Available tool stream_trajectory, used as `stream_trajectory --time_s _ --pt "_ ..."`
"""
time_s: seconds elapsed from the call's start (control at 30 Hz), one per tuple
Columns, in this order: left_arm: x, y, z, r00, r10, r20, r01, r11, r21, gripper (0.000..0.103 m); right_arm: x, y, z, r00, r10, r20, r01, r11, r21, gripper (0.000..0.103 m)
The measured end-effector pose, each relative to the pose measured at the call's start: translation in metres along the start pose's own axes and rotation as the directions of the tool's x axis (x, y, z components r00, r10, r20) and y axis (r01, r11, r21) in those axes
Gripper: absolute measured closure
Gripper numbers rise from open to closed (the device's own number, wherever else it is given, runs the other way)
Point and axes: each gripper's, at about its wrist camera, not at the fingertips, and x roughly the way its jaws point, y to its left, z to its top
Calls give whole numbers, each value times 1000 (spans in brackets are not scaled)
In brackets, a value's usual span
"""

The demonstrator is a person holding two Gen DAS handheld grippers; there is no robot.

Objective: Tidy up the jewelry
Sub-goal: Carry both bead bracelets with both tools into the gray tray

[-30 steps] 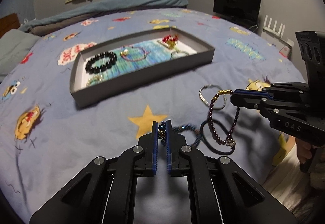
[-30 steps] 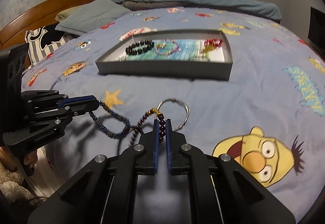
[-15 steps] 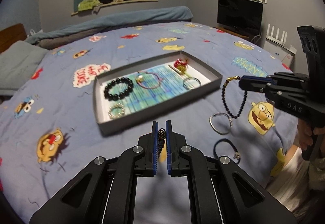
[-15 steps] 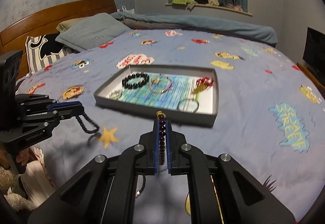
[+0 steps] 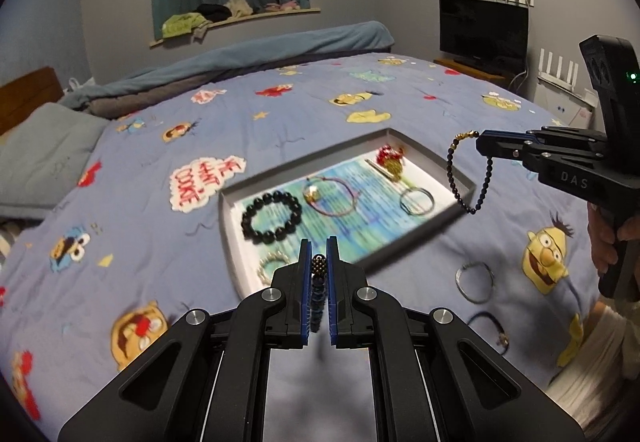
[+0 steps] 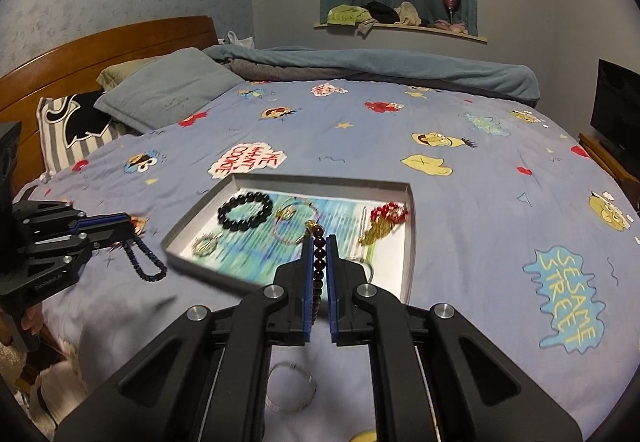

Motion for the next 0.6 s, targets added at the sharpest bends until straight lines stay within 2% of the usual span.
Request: stream_trajectory --time_s 0.37,0.6 --pt "43 13 28 1000 2 -12 -2 1000 -9 95 55 -4 13 999 -2 -42 3 1000 15 97" --pt "66 7 31 996 -92 -22 91 995 -42 95 79 1 9 997 41 -68 -39 999 31 97"
